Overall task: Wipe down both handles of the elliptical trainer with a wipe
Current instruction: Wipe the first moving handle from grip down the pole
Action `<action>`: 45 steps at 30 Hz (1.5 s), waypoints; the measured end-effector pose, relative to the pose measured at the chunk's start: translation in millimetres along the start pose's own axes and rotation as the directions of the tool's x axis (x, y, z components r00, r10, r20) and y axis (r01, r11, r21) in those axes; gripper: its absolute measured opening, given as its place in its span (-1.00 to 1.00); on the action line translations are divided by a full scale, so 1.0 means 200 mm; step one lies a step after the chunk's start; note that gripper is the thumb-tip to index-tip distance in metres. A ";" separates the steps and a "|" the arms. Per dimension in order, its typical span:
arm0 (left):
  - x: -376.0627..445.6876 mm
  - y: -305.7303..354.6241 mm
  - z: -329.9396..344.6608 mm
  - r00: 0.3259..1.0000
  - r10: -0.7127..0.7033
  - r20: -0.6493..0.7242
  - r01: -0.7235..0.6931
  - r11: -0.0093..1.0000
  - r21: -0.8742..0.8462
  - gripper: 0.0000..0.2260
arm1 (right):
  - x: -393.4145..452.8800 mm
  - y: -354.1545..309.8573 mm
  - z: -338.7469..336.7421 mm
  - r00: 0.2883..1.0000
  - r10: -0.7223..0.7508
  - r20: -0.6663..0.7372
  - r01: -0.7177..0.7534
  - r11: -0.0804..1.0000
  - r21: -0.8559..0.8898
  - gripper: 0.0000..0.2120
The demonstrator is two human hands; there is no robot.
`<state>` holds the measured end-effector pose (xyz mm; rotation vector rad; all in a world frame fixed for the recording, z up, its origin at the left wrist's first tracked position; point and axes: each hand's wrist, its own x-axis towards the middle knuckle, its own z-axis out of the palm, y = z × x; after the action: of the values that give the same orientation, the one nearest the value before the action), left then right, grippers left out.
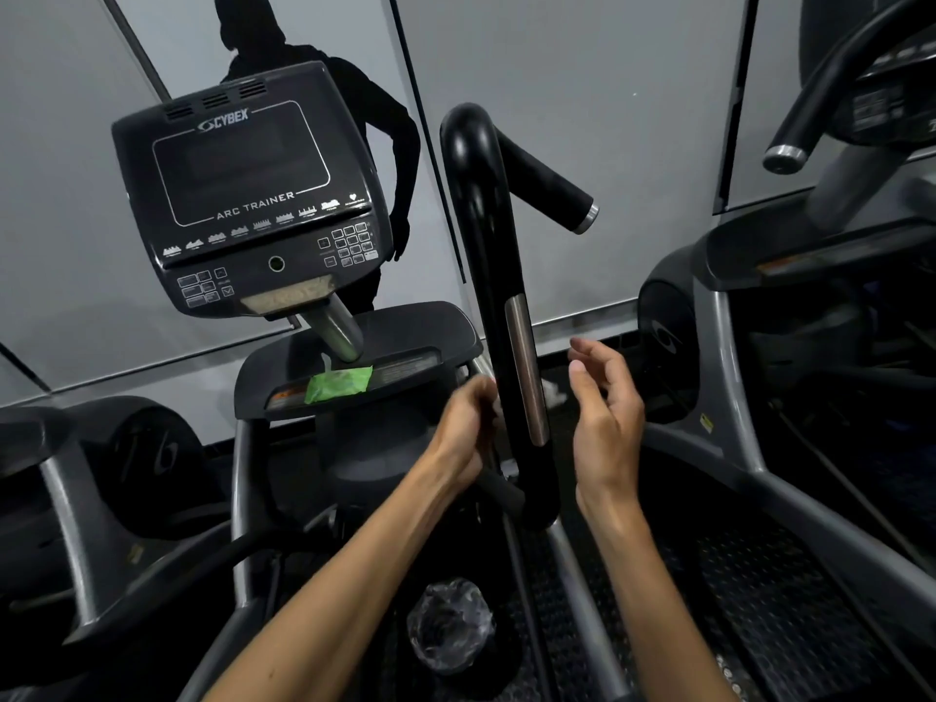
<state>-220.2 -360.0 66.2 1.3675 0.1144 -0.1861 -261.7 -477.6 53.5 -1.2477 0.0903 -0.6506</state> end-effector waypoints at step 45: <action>-0.08 -0.01 -0.03 0.930 0.366 -0.003 -0.353 0.899 0.258 -0.69 | -0.01 -0.04 0.08 0.998 0.040 0.039 -0.041 0.999 0.019 -0.73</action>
<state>-235.5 -353.3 65.0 1.6233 -0.1263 0.1525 -261.1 -464.6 65.3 -1.2355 0.0767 -0.5909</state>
